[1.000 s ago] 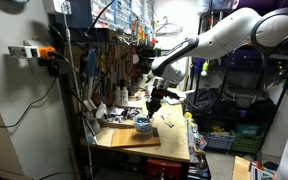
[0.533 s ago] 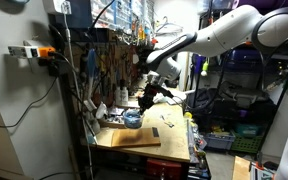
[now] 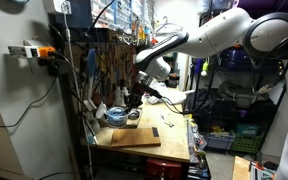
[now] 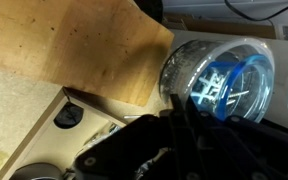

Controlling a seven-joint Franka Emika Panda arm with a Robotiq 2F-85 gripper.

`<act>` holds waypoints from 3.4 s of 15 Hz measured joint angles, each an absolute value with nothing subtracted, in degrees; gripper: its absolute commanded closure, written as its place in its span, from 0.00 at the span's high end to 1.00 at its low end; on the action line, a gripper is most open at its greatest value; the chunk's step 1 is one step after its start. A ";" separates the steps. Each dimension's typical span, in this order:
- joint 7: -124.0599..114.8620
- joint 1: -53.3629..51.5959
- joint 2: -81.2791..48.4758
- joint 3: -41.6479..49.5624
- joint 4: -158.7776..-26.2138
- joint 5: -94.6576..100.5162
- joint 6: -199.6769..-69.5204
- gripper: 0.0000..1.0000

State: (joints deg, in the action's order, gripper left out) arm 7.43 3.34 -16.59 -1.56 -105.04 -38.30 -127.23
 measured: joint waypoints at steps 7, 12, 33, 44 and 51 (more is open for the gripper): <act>-0.91 0.10 -22.93 -2.12 -100.33 -35.93 -134.62 0.01; -3.87 -0.85 -26.50 -2.85 -98.75 -33.67 -138.12 0.01; -10.68 -1.92 -33.49 -4.75 -93.93 -28.49 -144.07 0.01; -15.29 -2.87 -34.81 -4.38 -92.51 -24.22 -145.05 0.54; -15.42 -2.54 -34.34 -4.02 -91.52 -23.61 -144.79 1.00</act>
